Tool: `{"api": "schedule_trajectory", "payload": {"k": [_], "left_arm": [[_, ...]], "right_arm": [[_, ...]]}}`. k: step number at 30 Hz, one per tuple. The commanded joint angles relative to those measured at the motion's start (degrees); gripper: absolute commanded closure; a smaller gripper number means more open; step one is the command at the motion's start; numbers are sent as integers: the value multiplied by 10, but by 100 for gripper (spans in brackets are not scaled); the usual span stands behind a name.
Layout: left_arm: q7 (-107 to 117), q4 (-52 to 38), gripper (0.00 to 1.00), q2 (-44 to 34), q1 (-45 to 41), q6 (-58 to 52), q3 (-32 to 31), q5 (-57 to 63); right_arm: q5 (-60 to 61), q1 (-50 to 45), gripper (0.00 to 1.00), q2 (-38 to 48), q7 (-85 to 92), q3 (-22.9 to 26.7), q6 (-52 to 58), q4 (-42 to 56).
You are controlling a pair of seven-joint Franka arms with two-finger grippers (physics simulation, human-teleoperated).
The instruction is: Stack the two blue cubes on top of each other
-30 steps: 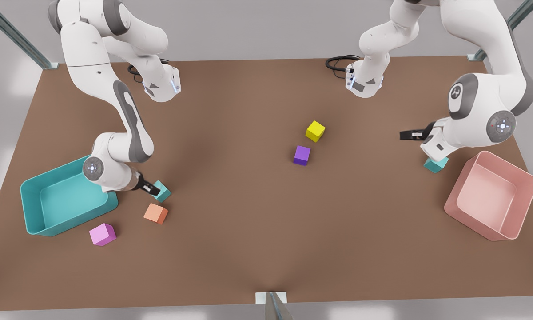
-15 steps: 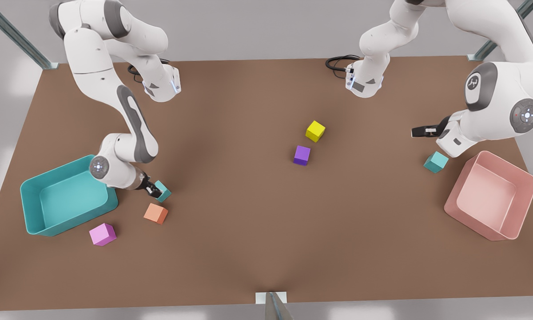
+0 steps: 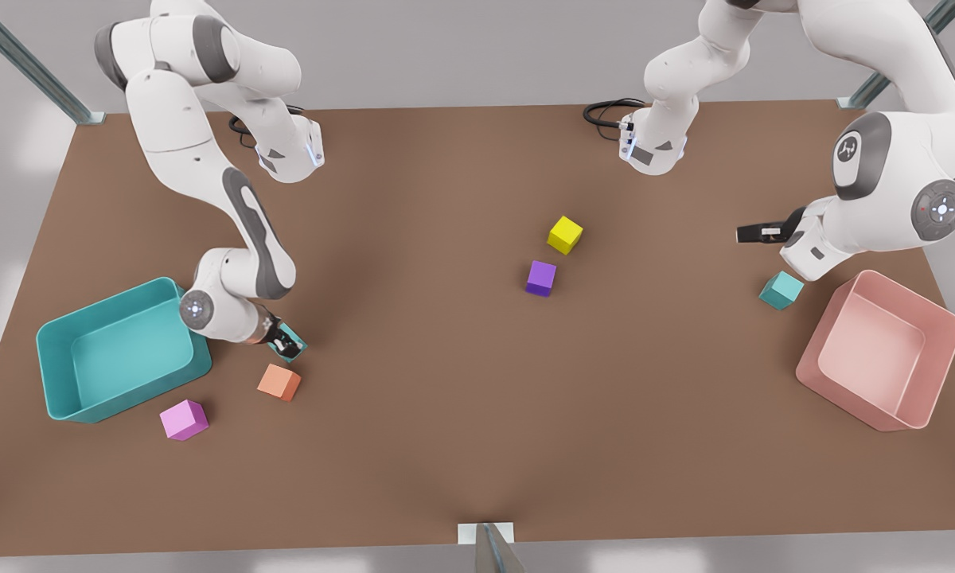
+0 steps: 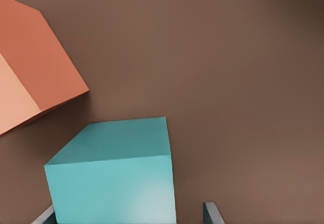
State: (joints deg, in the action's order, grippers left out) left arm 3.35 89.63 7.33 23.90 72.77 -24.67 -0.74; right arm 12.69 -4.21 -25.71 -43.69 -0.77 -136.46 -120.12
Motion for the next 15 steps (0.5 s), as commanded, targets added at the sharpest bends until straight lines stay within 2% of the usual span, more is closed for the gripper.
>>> {"api": "schedule_trajectory", "payload": {"k": [1,10,11,13,15], "left_arm": [[-1,0,0,0,1,-10,0,1],[-2,-1,0,16,10,-5,-1,-1],[-3,-1,0,15,8,-5,-3,-2],[-4,0,0,15,7,-5,-4,-2],[-4,-1,0,15,8,-4,-3,-1]], "right_arm": [[1,-6,0,-5,-27,1,-6,2],[0,-7,0,-36,-18,1,-14,23],[0,-7,2,-36,-2,1,-13,22],[1,-7,20,-35,40,2,-7,22],[1,-7,26,-35,45,3,-7,23]]}}
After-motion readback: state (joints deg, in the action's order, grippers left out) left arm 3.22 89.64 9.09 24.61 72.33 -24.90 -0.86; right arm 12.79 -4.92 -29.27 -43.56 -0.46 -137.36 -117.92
